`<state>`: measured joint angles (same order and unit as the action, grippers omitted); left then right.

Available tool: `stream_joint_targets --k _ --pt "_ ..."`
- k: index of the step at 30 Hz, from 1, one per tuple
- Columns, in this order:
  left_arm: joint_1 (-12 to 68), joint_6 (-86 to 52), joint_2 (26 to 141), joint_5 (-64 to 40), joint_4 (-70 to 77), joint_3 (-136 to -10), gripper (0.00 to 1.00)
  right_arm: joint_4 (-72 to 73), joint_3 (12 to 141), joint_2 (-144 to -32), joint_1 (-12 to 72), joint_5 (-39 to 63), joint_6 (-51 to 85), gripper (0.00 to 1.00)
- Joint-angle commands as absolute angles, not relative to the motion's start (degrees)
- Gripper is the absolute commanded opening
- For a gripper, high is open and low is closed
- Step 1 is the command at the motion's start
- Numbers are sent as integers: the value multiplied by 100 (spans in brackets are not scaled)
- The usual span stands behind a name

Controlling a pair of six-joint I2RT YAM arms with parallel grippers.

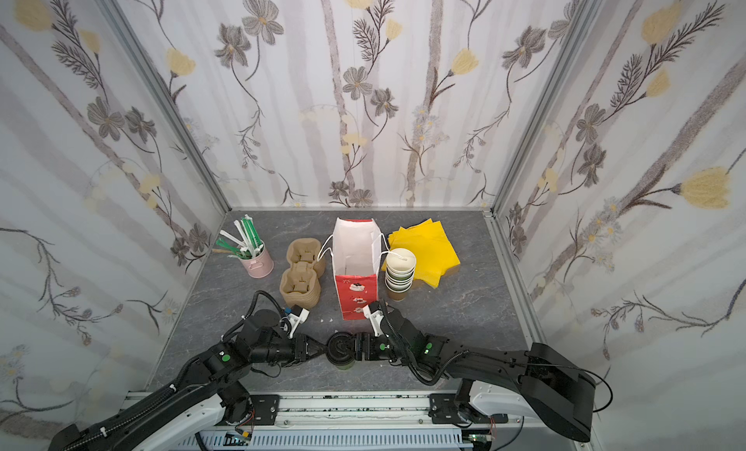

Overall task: Pack a coffee takeout order
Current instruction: Close the lid on the coffee cup.

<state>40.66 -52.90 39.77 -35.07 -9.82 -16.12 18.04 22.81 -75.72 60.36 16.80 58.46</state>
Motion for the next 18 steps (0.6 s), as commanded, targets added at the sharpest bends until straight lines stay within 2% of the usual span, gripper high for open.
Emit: stream_joint_targets --k 1,9,18 --pt "4095 -5291 4042 -3235 -1599 -1503 29 1838 2300 -7606 6038 1660 5897 76" --pt "4113 -5293 4028 -3217 -1595 -1490 28 1846 2312 -7595 6038 1671 5909 75" --pt "4113 -5431 3885 -3017 -1599 -2090 39 1837 2423 -7509 6038 1679 5885 80"
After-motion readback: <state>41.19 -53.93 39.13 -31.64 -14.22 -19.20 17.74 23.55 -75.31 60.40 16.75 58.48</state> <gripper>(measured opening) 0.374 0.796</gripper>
